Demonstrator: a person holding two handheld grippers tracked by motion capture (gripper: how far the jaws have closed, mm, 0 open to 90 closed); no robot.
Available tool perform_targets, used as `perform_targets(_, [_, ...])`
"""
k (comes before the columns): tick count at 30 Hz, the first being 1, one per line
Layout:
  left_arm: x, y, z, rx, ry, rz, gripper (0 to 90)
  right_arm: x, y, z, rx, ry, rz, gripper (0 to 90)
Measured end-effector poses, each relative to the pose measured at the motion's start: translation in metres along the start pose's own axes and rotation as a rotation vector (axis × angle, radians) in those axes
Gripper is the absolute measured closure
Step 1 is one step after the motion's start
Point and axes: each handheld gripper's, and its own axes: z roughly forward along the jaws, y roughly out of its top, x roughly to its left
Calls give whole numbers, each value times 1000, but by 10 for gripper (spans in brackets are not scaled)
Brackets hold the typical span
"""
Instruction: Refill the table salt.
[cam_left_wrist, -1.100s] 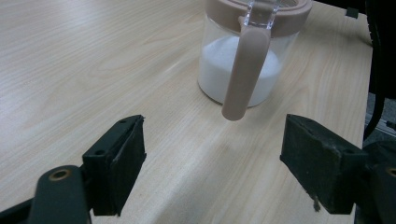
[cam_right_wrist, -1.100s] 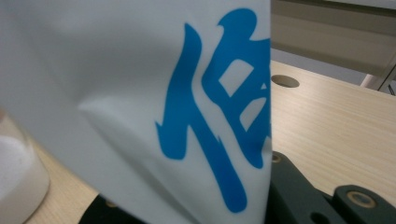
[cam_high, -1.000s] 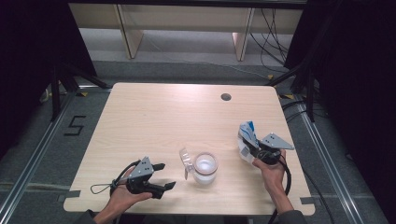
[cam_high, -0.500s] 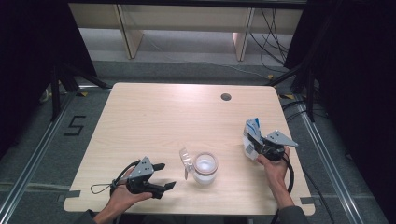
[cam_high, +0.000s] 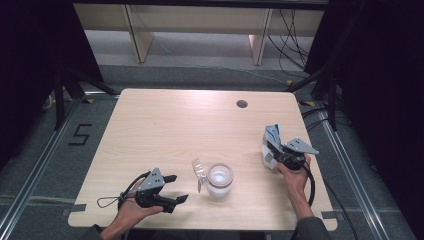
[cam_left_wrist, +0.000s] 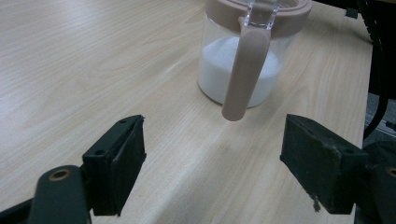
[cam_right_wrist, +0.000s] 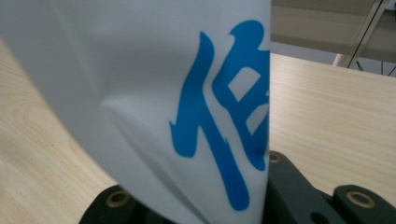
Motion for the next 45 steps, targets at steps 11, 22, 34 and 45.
perform_targets(11, [1,0,-1,-1,-2,7,211,-1,0,-1,4,2,2,793])
perform_targets(22, [0,0,0,-2,-1,6,211,0,0,-9,23,26,61,691])
perform_targets(34, [0,0,0,-1,1,2,211,3,2,-12,-6,11,152,434])
perform_targets(45, [0,0,0,-2,1,2,211,5,8,-22,-33,-9,188,277])
